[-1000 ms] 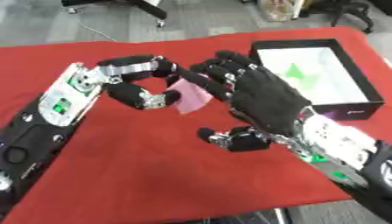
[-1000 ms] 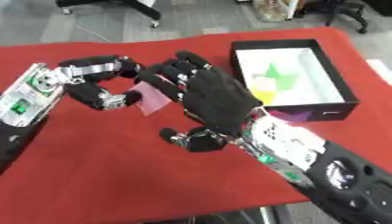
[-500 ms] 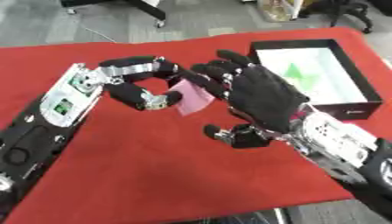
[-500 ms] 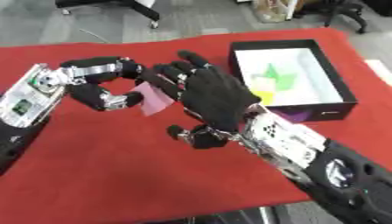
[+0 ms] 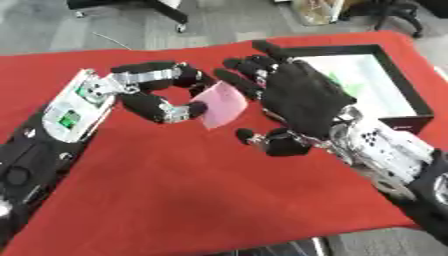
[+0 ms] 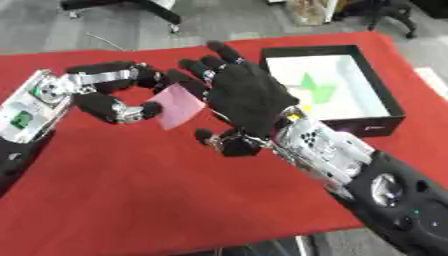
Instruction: Pick up the objects with one hand, pass them to the other hand, and then place them into the box on the other side of the table.
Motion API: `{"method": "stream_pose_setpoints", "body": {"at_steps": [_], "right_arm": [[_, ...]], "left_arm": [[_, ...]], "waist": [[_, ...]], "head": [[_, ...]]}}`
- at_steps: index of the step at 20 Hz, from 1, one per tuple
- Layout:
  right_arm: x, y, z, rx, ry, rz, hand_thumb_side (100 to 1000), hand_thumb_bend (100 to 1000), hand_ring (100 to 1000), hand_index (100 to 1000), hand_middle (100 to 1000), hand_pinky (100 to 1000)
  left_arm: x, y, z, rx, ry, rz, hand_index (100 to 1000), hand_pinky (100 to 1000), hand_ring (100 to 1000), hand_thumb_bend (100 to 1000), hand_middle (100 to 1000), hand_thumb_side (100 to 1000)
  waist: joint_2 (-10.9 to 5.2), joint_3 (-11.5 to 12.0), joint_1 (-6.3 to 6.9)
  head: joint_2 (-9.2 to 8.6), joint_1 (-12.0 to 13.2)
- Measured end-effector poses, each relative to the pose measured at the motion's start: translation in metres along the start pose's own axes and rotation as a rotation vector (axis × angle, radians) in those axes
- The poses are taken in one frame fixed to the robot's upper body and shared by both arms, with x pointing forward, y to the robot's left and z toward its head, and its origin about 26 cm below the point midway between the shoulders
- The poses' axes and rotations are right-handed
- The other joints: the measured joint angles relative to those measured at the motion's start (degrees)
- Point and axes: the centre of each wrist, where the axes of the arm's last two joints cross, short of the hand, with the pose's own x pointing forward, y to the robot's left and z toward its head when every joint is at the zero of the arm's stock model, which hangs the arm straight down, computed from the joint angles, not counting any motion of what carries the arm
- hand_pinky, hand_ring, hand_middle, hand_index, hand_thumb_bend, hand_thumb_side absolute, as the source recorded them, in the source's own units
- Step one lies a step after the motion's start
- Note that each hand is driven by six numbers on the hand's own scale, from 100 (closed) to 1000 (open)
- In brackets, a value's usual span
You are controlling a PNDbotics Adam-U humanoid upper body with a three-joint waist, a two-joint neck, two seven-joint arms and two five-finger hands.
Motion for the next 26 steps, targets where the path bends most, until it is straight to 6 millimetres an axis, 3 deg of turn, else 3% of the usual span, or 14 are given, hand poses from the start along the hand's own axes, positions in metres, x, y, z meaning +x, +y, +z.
{"method": "stream_pose_setpoints", "body": {"at_steps": [16,21,26], "right_arm": [[0.002,-0.009,-0.009,-0.027,-0.137,0.022,329,369,788,918,852,972],[0.001,-0.01,-0.009,-0.037,-0.141,0.01,268,259,760,826,710,954],[0.002,-0.01,-0.009,-0.043,-0.14,0.0,182,137,735,743,630,942]], "left_arm": [[-0.003,-0.002,-0.011,0.012,-0.032,0.039,649,758,543,100,452,607],[-0.003,-0.002,-0.012,0.012,-0.039,0.045,650,758,544,100,453,600],[-0.002,-0.003,-0.015,0.009,-0.048,0.053,653,759,544,100,457,597]], "waist": [[-0.07,0.06,-0.36],[-0.07,0.06,-0.36],[-0.16,0.15,-0.45]], "head": [[0.0,-0.71],[0.0,-0.99],[0.0,-1.17]]}}
